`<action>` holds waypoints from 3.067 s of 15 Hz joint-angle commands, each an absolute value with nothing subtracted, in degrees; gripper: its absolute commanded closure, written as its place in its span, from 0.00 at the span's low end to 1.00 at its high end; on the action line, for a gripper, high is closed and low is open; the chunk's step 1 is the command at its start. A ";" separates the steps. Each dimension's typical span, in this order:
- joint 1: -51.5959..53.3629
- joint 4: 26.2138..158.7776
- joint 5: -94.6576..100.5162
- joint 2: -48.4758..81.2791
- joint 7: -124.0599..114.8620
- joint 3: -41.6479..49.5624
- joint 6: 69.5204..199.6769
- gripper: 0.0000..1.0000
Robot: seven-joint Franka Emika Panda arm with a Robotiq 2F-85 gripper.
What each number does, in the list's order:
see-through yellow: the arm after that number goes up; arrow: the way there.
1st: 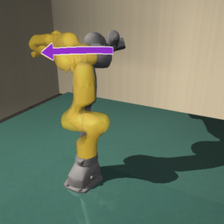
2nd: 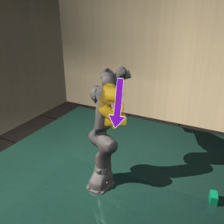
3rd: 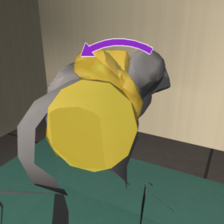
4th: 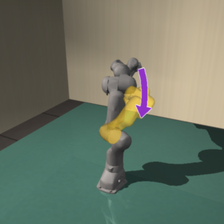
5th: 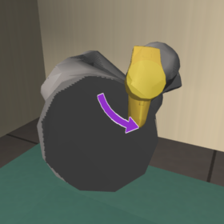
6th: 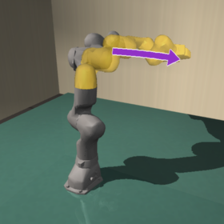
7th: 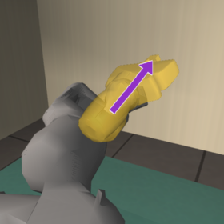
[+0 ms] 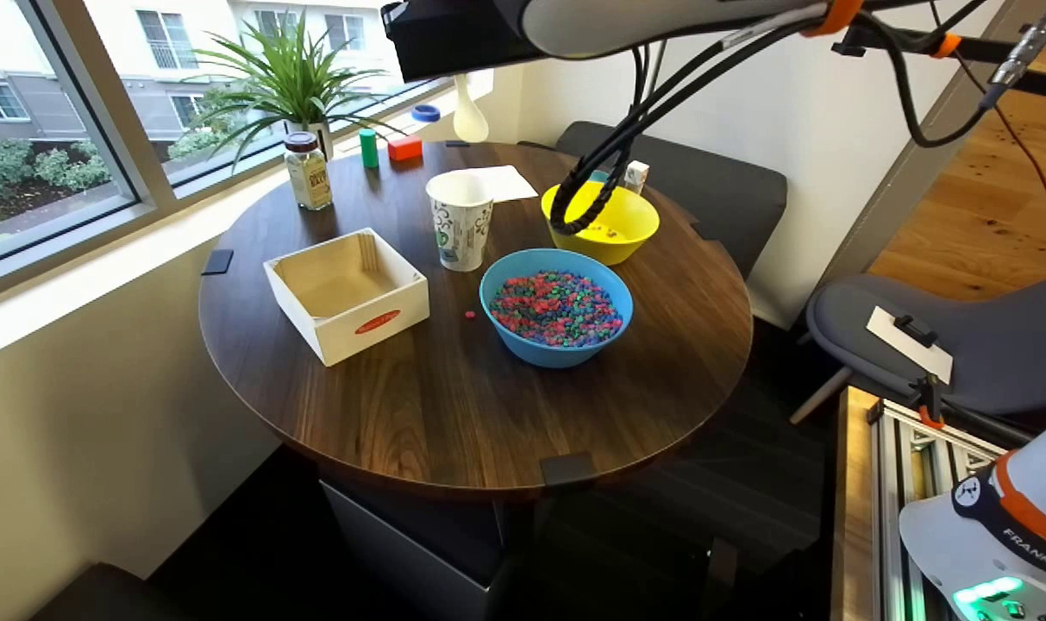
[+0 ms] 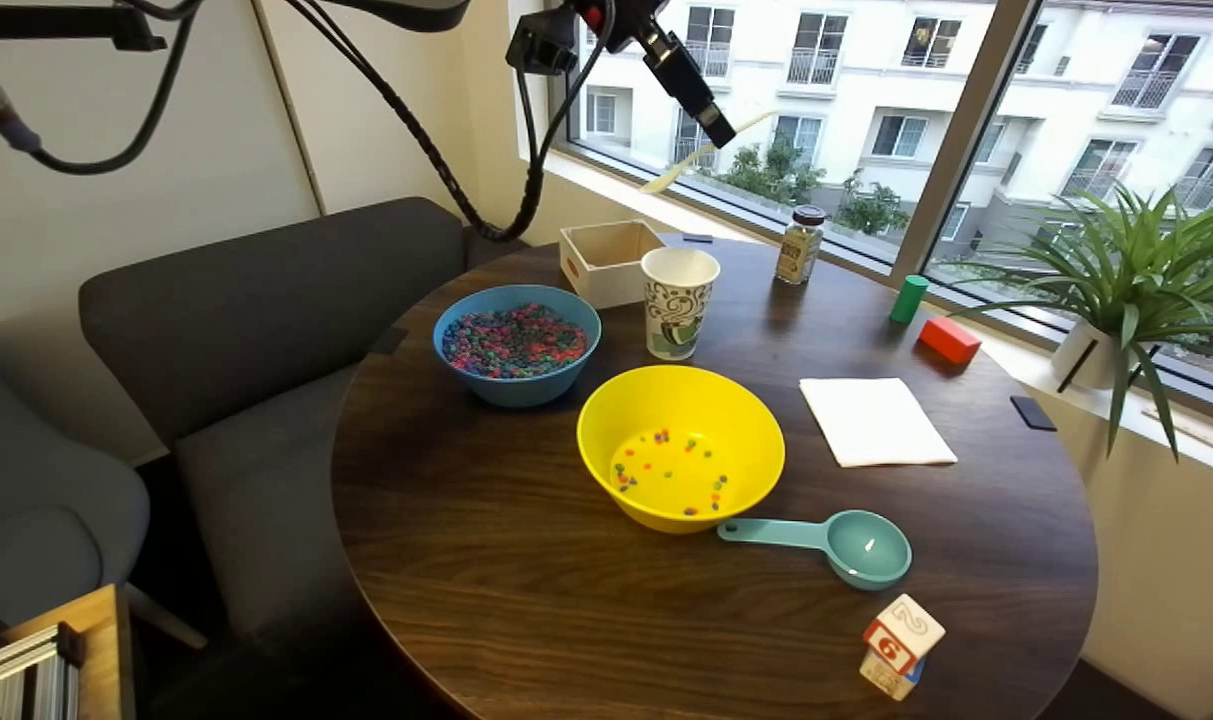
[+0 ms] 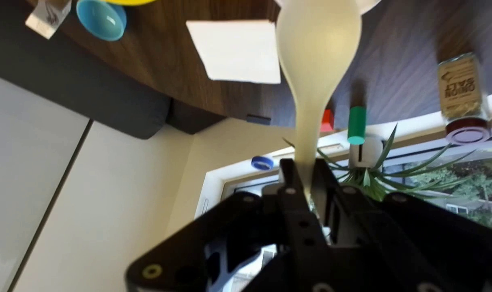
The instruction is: Use the white spoon to place cereal from the blue bowl into the yellow bowl and coffee cup.
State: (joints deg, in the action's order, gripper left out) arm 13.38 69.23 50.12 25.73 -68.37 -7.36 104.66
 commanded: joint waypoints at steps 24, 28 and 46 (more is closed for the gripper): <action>6.97 81.20 14.15 13.47 -71.03 -11.10 96.13 0.97; 5.18 90.74 11.55 8.28 -68.87 -11.06 99.59 0.97; 4.69 113.72 11.08 -5.15 -62.24 -5.97 101.49 0.86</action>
